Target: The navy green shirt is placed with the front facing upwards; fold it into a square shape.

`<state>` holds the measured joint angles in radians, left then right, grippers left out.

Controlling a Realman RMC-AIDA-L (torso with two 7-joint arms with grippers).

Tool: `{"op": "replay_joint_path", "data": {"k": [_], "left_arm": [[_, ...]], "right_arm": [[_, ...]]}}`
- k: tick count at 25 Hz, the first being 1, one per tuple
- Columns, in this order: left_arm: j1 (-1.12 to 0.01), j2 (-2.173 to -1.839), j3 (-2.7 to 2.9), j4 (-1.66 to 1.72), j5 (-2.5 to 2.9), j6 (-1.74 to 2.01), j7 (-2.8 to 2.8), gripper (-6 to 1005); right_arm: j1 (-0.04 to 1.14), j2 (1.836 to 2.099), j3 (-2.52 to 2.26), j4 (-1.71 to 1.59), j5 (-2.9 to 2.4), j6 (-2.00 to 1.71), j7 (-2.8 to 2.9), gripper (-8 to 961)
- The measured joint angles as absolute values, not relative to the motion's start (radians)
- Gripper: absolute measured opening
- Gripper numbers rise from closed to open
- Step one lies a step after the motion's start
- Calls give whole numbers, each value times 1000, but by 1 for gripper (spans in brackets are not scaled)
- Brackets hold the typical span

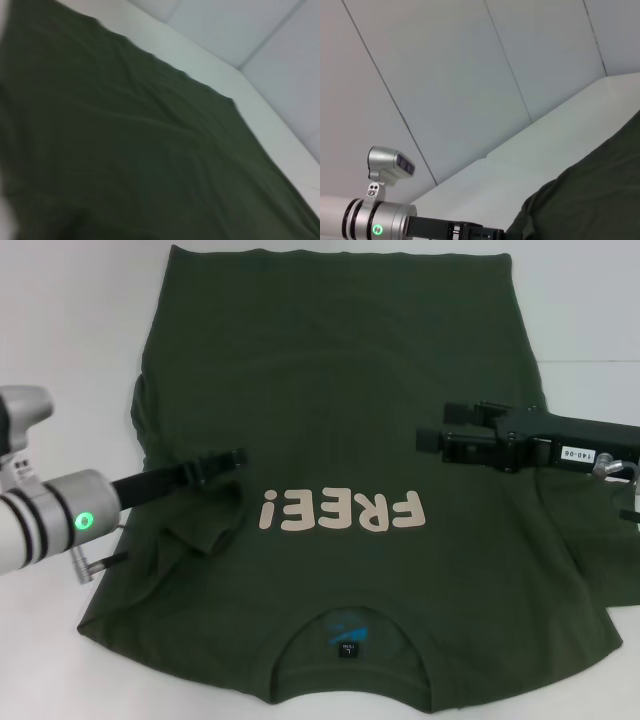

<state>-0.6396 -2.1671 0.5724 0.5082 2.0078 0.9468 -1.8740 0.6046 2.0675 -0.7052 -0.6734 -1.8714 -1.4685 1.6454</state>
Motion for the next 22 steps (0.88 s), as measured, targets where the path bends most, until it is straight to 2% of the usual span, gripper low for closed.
{"op": "replay_joint_path", "data": {"k": [9, 22], "left_arm": [[-670, -2165, 594, 506, 1985, 1068, -1874, 843], [-509, -2163, 590, 635, 1939, 1134, -1851, 842]], "right_arm": [[597, 2066, -699, -672, -1872, -1465, 1638, 894], [599, 2064, -706, -666, -1873, -1460, 1633, 894]]}}
